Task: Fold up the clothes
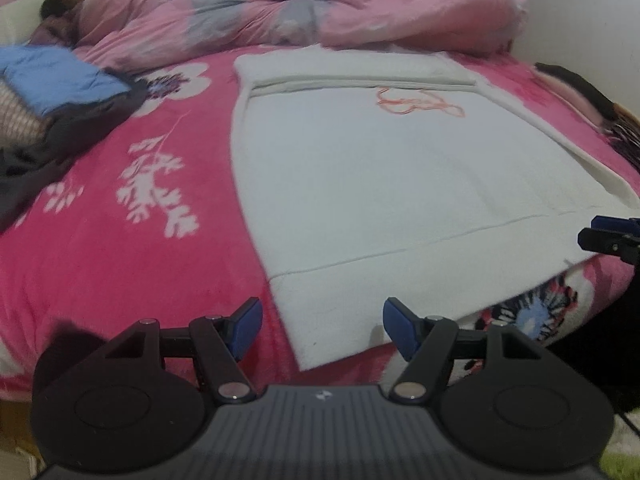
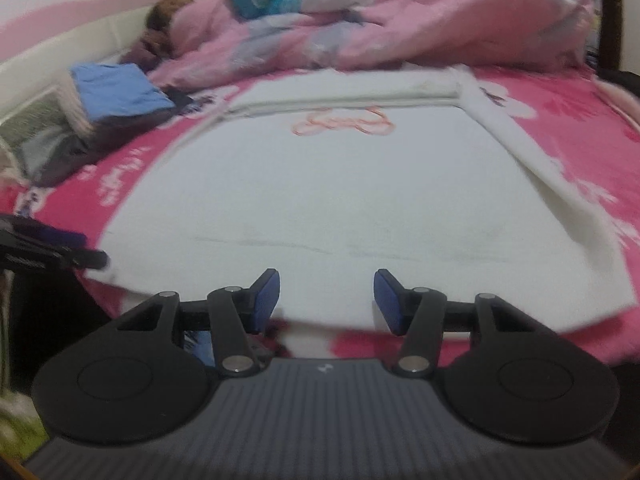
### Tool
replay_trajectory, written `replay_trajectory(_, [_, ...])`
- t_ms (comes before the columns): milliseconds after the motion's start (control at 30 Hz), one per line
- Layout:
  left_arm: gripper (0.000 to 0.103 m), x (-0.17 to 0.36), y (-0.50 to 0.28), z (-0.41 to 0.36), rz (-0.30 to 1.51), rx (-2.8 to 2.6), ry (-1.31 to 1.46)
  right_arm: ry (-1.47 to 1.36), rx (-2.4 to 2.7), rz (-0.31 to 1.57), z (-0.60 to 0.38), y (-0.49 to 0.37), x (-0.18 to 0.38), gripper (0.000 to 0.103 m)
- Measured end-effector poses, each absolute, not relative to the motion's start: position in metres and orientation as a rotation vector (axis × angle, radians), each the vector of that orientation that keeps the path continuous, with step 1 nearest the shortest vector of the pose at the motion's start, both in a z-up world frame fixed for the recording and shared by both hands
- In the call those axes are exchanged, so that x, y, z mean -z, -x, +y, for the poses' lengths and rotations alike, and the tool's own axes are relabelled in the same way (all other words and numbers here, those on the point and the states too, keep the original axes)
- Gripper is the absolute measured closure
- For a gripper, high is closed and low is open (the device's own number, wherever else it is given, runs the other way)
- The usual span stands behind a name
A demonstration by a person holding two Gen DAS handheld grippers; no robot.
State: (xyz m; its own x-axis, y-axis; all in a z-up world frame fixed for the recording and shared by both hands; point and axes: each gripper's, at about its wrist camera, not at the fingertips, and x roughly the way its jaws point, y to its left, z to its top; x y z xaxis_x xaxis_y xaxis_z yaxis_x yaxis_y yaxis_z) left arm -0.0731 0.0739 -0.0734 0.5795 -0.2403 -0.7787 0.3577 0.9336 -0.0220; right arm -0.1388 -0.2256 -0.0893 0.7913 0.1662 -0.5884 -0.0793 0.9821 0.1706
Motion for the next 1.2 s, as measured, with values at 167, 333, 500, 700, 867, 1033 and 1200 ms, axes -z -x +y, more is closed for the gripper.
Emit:
replay_trajectory(167, [0.048,0.081,0.071,0.079,0.930,0.347,-0.091,-0.120,-0.209,0.608,-0.209,0.131,0.083,0.051])
replay_trajectory(333, [0.073,0.083,0.074,0.087,0.935,0.347,-0.050,-0.100,-0.284,0.595,-0.191,0.128,0.083,0.051])
replay_trajectory(500, [0.097,0.078,0.075,0.099,0.921,0.332,0.031,-0.029,-0.370,0.576,-0.165,0.127,0.085,0.051])
replay_trajectory(700, [0.099,0.067,0.074,0.115,0.911,0.345,0.155,0.078,-0.497,0.532,-0.127,0.125,0.086,0.051])
replay_trajectory(867, [0.099,0.055,0.074,0.120,0.887,0.380,0.201,0.203,-0.612,0.448,-0.084,0.125,0.087,0.053])
replay_trajectory(1033, [0.099,0.053,0.072,0.123,0.870,0.401,0.217,0.334,-0.635,0.401,-0.051,0.114,0.096,0.060])
replay_trajectory(1200, [0.099,0.055,0.069,0.130,0.859,0.432,0.265,0.344,-0.615,0.402,-0.042,0.104,0.099,0.087])
